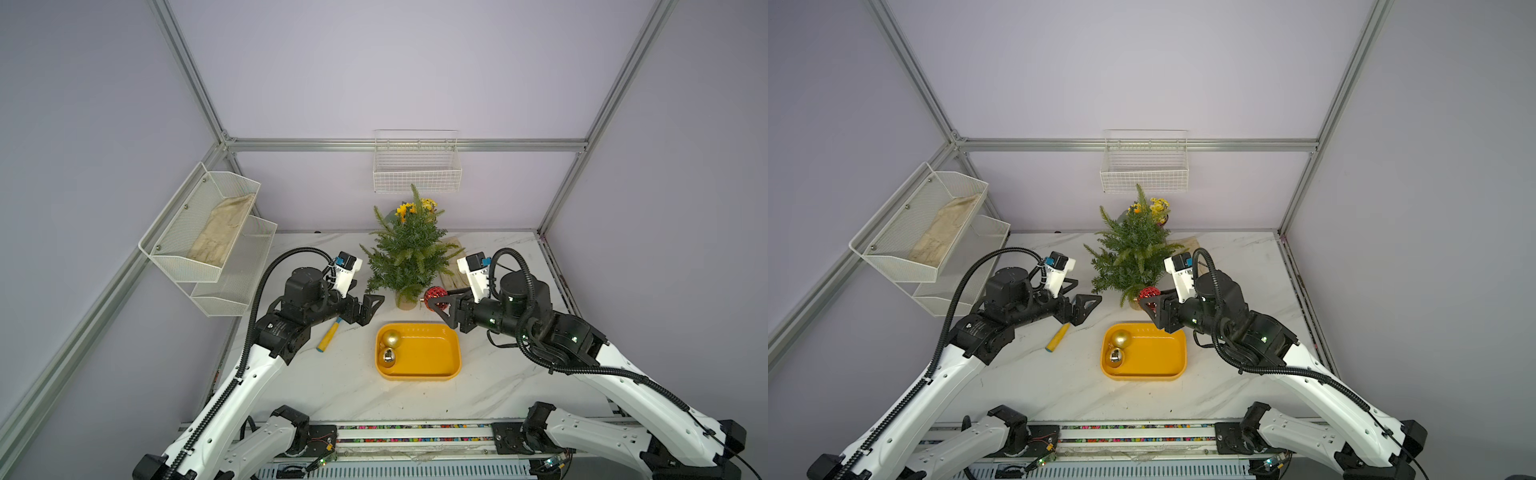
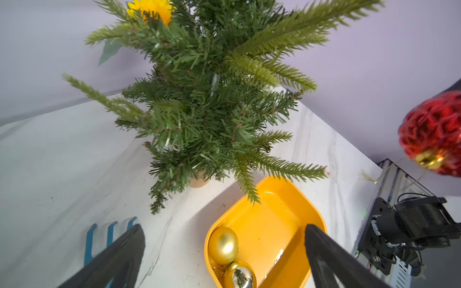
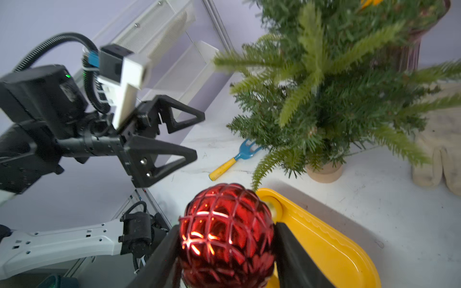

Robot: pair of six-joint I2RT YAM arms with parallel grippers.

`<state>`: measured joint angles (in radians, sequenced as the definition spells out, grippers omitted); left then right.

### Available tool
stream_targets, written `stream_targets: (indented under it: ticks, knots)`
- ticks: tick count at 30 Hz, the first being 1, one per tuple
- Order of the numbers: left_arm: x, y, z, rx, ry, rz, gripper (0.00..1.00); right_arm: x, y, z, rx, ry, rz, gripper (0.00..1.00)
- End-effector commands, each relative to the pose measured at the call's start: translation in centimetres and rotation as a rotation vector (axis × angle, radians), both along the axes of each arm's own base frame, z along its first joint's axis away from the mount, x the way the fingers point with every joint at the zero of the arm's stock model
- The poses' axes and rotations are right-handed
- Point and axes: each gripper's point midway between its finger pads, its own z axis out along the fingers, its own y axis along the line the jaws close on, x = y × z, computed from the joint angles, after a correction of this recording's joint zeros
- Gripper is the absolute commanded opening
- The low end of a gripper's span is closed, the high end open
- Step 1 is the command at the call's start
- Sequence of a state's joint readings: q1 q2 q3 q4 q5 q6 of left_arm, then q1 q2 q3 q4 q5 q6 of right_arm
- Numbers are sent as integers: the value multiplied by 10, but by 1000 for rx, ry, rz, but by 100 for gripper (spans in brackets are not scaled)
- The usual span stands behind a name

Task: Decorate the small christmas tree with ornaments
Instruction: Hang an ornament on the christmas tree.

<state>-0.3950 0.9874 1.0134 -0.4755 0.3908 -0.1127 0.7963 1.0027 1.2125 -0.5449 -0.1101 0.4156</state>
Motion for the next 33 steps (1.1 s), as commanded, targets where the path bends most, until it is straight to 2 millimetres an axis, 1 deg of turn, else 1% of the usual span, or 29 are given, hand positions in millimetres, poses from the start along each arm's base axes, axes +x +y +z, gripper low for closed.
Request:
stream_targets:
  ticks: [1,5,7,10,13,16,18,21,24,26,29,32,33]
  knots:
    - [-3,-13,78,-100,-162,-65,96,8,0,28,-5,-81,-6,45]
    - [0,-9,102,-125,-207,-28,92,16,7,52,8,-129,-2,44]
    - [-3,-10,116,-148,-229,-43,90,18,10,65,19,-150,7,44]
    - [-15,-24,132,-187,-260,-156,85,18,15,76,34,-166,33,44]
    - [-29,-35,144,-217,-319,-269,85,15,18,86,53,-176,61,44]
    - [-35,-41,152,-234,-362,-336,84,10,20,94,74,-183,92,44]
    - [-38,-48,155,-247,-370,-393,84,7,22,98,86,-187,112,44]
    - [-42,-59,157,-263,-369,-463,80,7,24,100,93,-183,117,43]
    - [-42,-67,160,-256,-389,-481,76,10,24,100,92,-176,105,43]
    - [-39,-67,162,-247,-405,-462,73,11,25,99,90,-174,105,43]
    - [-41,-68,165,-236,-436,-460,68,17,23,98,85,-168,76,41]
    - [-38,-66,168,-222,-460,-436,62,19,24,97,81,-166,75,41]
    - [-37,-66,167,-219,-462,-431,62,19,24,96,79,-169,79,41]
